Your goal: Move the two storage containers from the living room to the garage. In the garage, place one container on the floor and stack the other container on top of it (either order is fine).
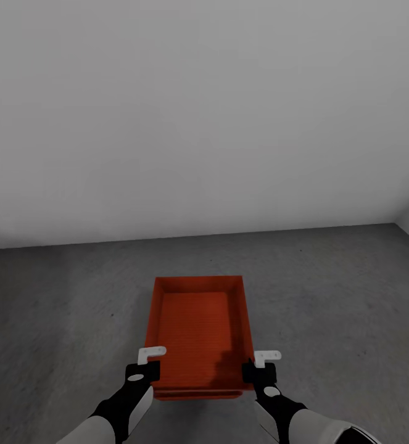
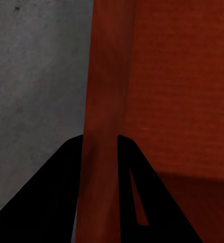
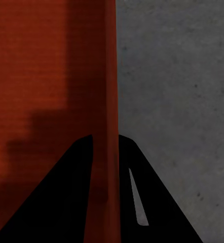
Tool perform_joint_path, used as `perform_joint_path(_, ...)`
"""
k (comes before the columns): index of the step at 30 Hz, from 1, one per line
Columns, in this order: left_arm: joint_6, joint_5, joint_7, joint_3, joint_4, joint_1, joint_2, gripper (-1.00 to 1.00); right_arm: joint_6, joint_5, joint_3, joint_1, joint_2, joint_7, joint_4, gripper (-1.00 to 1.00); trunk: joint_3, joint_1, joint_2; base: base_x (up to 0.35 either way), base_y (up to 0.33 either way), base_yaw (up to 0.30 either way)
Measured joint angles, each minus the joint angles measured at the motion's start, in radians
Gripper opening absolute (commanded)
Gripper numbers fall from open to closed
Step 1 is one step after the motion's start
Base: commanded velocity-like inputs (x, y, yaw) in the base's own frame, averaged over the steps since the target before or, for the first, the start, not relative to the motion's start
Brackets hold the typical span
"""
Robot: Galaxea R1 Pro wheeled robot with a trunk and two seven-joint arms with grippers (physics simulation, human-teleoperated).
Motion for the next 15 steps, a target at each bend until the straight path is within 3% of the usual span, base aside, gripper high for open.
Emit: perform_joint_path(15, 0.001, 0.000, 0.000, 0.000, -0.001, 0.000, 0.000, -1.00, 0.001, -0.001, 0.001, 0.000, 0.000, 0.000, -0.001, -1.00, 0.000, 0.000, 0.000, 0.000, 0.000, 0.000)
